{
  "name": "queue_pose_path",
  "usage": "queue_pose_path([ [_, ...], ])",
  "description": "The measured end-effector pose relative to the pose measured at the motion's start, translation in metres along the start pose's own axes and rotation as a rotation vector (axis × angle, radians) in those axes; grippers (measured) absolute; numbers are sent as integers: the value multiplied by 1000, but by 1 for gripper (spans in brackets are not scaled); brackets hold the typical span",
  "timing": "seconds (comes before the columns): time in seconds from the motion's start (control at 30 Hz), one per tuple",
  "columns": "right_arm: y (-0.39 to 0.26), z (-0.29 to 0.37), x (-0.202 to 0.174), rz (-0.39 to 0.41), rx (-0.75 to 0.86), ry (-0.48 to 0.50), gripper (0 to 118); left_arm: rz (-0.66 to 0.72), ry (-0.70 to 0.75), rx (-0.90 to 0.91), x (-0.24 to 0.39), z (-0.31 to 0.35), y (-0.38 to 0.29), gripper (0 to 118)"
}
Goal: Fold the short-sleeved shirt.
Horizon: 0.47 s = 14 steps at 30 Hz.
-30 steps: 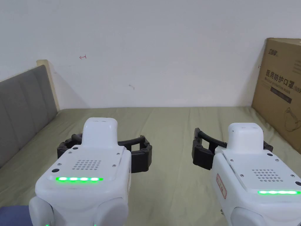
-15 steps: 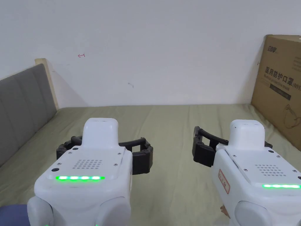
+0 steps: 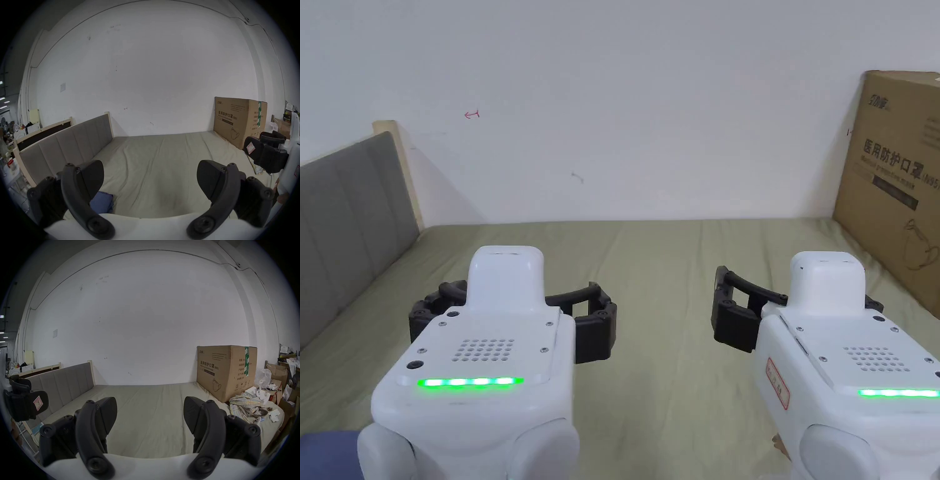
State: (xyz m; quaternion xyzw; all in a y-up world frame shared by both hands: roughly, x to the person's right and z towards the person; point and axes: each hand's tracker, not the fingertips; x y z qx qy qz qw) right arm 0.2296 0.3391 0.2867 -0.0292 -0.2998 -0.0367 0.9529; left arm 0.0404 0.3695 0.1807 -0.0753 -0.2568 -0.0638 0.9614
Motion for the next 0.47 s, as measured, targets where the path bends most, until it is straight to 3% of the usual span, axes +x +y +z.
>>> queue_pose_path([
  [0.47, -3, 0, 0, 4, -7, 0, 90, 11, 14, 0, -3, -2, -2, 115],
])
